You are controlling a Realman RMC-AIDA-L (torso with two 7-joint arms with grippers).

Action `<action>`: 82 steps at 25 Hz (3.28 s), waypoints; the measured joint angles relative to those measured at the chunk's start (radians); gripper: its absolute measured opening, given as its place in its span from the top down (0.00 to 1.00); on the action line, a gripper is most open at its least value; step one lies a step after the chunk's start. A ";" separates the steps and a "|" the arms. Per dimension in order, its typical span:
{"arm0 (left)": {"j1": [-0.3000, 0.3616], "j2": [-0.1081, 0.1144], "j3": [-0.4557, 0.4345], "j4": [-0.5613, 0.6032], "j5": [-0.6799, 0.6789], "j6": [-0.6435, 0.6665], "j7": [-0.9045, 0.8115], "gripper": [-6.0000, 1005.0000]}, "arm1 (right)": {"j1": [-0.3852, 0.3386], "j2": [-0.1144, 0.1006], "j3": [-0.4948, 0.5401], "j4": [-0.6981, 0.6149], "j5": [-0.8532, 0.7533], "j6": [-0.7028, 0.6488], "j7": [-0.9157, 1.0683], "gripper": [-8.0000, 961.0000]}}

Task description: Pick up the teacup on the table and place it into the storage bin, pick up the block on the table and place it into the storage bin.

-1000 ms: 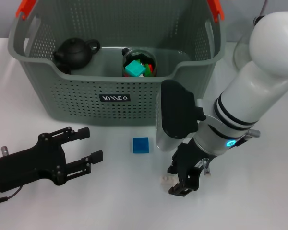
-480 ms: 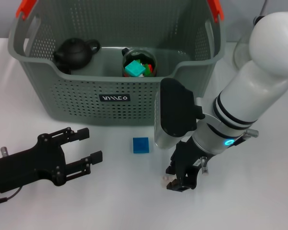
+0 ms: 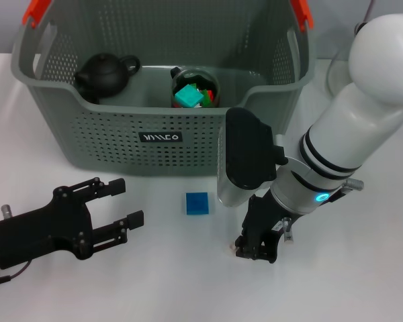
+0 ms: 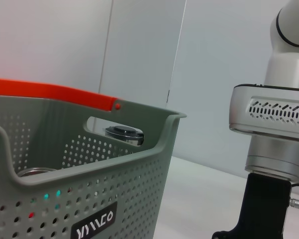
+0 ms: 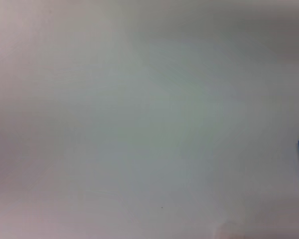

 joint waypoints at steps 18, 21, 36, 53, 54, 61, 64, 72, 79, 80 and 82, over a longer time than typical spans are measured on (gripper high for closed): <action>0.002 0.000 0.000 0.000 0.000 -0.003 0.000 0.31 | -0.007 -0.002 0.019 -0.010 0.006 -0.014 -0.001 0.88; 0.002 0.000 0.000 0.000 0.000 -0.003 0.000 0.31 | -0.008 -0.003 0.029 -0.013 0.007 -0.020 -0.002 0.88; -0.007 0.006 -0.012 0.002 0.000 -0.007 0.000 0.31 | -0.244 -0.012 0.672 -0.313 0.076 -0.477 -0.258 0.88; -0.027 0.013 -0.023 0.002 0.000 -0.003 0.000 0.31 | -0.252 -0.013 1.072 -0.400 0.556 -0.393 -0.304 0.89; -0.026 0.012 -0.023 0.001 0.000 -0.004 0.000 0.31 | -0.215 -0.016 1.043 -0.412 0.522 -0.285 -0.234 0.89; -0.022 0.007 -0.023 0.002 0.000 -0.010 0.000 0.31 | -0.071 -0.039 0.885 -0.409 0.253 -0.015 0.055 0.88; -0.021 0.006 -0.023 0.001 0.000 -0.010 0.000 0.31 | 0.021 -0.032 0.773 -0.405 0.008 0.035 0.198 0.88; -0.027 0.000 -0.022 -0.011 -0.010 -0.010 0.005 0.31 | 0.226 0.000 0.492 -0.199 -0.384 0.149 0.434 0.89; -0.026 -0.002 -0.019 -0.014 -0.011 -0.012 0.007 0.31 | 0.284 0.005 0.377 -0.019 -0.370 0.270 0.460 0.88; -0.026 -0.002 -0.020 -0.016 -0.011 -0.012 0.007 0.31 | 0.283 0.005 0.361 -0.012 -0.359 0.284 0.460 0.88; -0.025 -0.002 -0.020 -0.019 -0.011 -0.012 0.007 0.31 | 0.280 0.005 0.338 -0.005 -0.338 0.299 0.457 0.88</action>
